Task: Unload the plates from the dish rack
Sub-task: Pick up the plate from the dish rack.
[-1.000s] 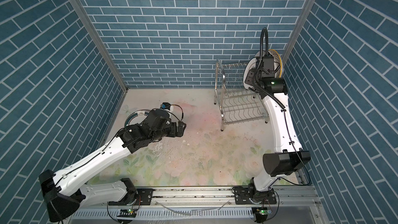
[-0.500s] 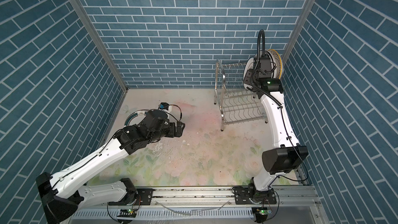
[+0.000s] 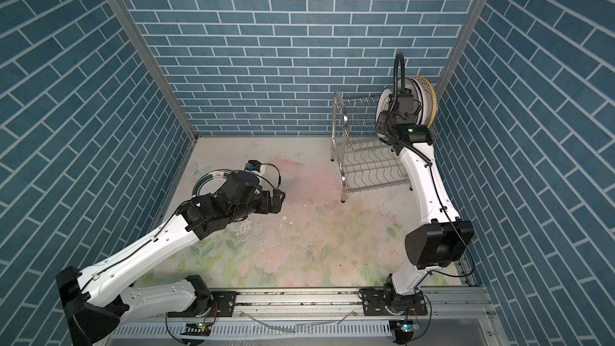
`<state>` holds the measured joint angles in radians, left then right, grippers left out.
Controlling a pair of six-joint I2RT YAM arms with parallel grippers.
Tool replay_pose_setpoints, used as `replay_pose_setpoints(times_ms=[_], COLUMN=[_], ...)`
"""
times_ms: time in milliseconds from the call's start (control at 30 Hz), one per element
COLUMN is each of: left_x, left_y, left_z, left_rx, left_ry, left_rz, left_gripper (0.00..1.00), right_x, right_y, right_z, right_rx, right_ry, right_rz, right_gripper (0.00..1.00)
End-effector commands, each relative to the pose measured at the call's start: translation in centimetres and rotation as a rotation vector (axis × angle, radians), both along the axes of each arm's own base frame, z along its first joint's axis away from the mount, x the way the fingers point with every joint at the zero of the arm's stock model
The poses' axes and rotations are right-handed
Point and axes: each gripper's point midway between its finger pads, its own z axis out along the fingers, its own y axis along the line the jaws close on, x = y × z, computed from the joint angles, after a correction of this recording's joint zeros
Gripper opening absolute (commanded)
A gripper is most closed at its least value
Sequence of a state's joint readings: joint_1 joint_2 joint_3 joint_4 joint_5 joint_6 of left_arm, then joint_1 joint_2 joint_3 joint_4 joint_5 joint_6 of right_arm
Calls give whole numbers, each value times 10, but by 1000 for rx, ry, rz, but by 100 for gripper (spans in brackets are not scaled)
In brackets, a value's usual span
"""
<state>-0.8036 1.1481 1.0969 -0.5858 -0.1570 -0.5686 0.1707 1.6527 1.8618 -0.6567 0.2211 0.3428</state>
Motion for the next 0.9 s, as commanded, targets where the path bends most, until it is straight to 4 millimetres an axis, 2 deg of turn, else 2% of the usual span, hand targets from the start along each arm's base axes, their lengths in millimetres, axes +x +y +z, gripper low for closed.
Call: replay_pose_setpoints(times_ms=[0, 333, 467, 867], left_x=[-2, -1, 0, 1], left_y=[4, 4, 3, 13], left_z=[3, 2, 0, -2], left_rx=[-4, -7, -2, -29], left_ry=[-17, -17, -12, -35], left_rz=[9, 9, 9, 54], left_gripper=[99, 99, 99, 99], right_x=[-2, -4, -6, -26], right_y=[1, -1, -2, -8], right_z=[12, 18, 23, 65], right_rx=[-23, -31, -34, -46], right_ry=[-46, -68, -82, -196], right_rz=[23, 16, 15, 11], right_gripper=[19, 6, 4, 2])
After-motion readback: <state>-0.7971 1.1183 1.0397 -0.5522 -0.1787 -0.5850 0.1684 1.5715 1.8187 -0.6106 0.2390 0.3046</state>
